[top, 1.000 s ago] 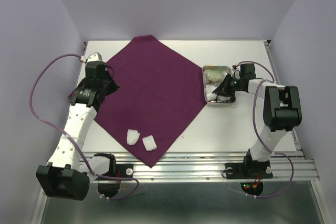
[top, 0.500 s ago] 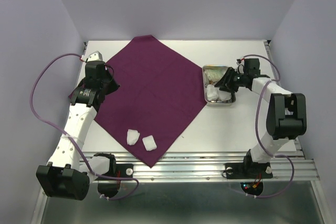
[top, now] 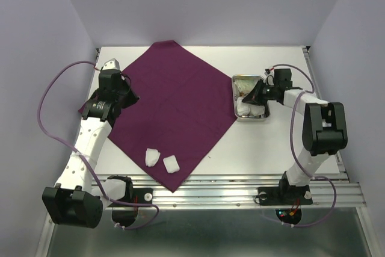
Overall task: Prepare the surgical pack
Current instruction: Place the medical item in the container.
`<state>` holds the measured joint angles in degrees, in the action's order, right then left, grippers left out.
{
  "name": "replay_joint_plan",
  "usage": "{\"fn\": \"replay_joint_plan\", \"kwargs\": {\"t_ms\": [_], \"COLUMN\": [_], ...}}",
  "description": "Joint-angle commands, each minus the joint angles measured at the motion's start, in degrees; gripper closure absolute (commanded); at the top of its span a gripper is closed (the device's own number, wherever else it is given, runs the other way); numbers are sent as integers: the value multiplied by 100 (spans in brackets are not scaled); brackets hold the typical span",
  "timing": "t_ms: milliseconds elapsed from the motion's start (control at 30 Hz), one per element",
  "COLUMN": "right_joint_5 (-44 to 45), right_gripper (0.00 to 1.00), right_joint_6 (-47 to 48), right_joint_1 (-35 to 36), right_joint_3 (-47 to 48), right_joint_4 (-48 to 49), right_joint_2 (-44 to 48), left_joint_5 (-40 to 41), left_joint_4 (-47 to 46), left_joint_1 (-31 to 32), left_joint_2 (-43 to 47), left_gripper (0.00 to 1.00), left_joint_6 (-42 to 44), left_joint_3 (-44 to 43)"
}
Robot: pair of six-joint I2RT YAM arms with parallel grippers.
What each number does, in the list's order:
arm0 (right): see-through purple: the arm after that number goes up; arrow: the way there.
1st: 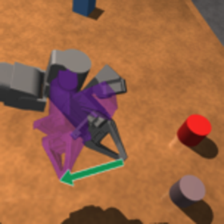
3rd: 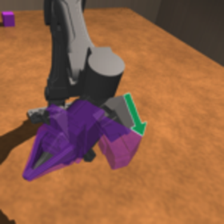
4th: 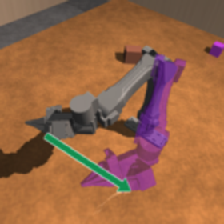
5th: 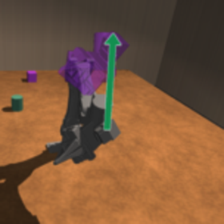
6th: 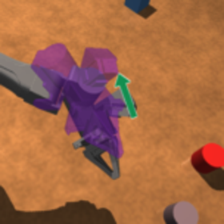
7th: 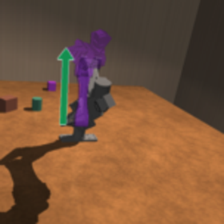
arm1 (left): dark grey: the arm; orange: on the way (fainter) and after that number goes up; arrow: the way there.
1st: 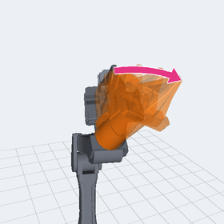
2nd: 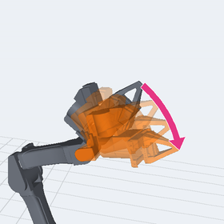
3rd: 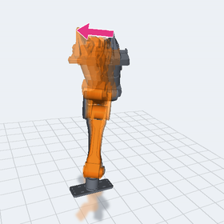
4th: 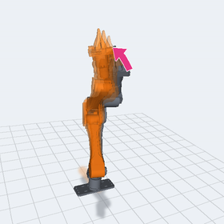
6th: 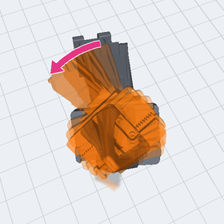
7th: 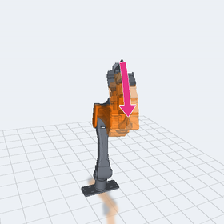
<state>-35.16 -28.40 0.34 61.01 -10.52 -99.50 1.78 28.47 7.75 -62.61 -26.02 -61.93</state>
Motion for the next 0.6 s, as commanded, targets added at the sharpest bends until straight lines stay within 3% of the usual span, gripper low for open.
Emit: {"fn": "replay_joint_plan", "kwargs": {"t_ms": [0, 233, 400, 567], "right_joint_5": [-307, -334, 376, 343], "right_gripper": [96, 97, 97, 97], "right_joint_6": [-314, -526, -184, -87], "right_joint_1": [63, 63, 116, 116], "right_joint_3": [-11, -20, 77, 139], "right_joint_4": [762, 1281, 659, 429], "right_joint_2": [-324, -833, -940, -589], "left_joint_5": [-82, -99, -55, -90], "left_joint_4": [-166, -184, -175, -210], "left_joint_1": [-37, -37, -37, -37], "left_joint_2": [29, 91, 91, 39], "left_gripper": [86, 86, 86, 86], "left_joint_6": [-26, -43, -26, -17], "left_joint_3": [41, 120, 146, 146]}}
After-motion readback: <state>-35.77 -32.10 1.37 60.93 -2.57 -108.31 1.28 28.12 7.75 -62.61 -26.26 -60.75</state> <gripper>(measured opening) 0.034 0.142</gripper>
